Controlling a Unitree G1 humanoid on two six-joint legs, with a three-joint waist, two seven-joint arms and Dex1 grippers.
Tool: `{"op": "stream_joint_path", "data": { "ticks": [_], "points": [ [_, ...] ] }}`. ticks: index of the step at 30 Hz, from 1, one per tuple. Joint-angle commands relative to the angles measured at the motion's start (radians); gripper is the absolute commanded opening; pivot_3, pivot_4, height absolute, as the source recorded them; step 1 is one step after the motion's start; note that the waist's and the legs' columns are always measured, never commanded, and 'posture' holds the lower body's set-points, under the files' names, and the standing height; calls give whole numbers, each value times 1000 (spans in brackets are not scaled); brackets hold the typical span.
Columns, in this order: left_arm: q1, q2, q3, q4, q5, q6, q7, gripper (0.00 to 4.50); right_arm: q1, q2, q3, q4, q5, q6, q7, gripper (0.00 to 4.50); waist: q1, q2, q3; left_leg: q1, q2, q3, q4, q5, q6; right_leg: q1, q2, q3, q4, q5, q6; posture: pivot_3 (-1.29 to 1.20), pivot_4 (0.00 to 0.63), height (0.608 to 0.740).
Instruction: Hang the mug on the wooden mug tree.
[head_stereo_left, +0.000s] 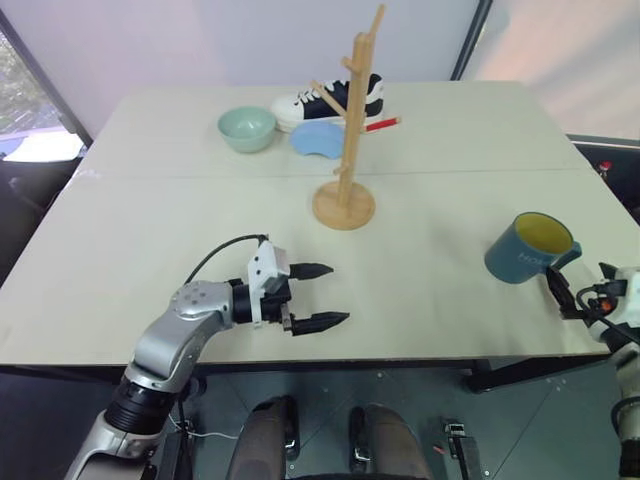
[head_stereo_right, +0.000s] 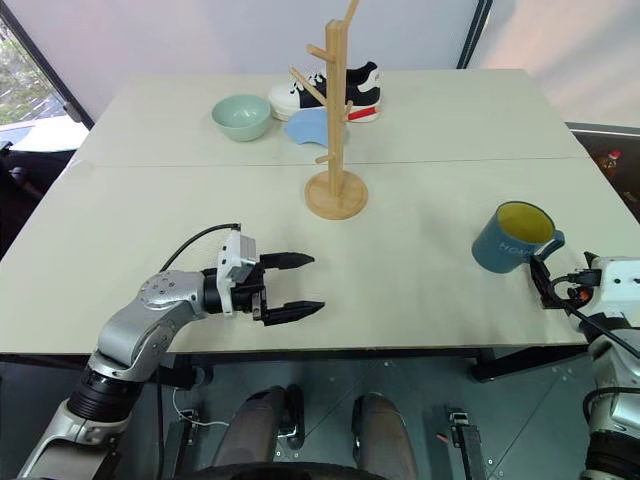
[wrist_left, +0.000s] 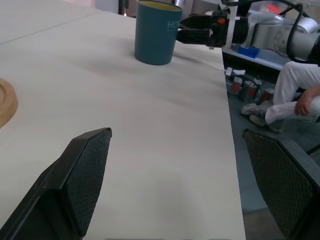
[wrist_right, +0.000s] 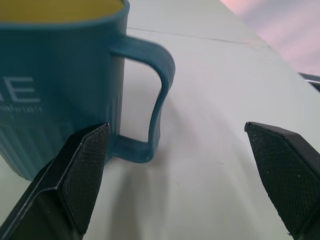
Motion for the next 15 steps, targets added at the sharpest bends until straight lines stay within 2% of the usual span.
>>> {"op": "stream_joint_path", "data": {
  "ticks": [1,14,15],
  "points": [
    [-1,7,15,-38,-11,-11,4,4500,-37,-35,-3,30,-7,-13,2,4488,0,0,0,0,0,0,0,0,0,0,0,0,0,0,0,0,150,730],
    [0,21,17,-48,-16,-5,10,4500,-150,-56,35,199,-17,-53,54,4488,-1,0,0,0,0,0,1,1,1,0,0,0,1,0,1,0,150,730],
    [1,22,18,-49,-16,-5,11,4500,-159,-56,38,212,-16,-57,60,4247,-1,0,0,0,0,0,1,1,1,0,0,0,1,0,1,0,150,730]
  ]
}}
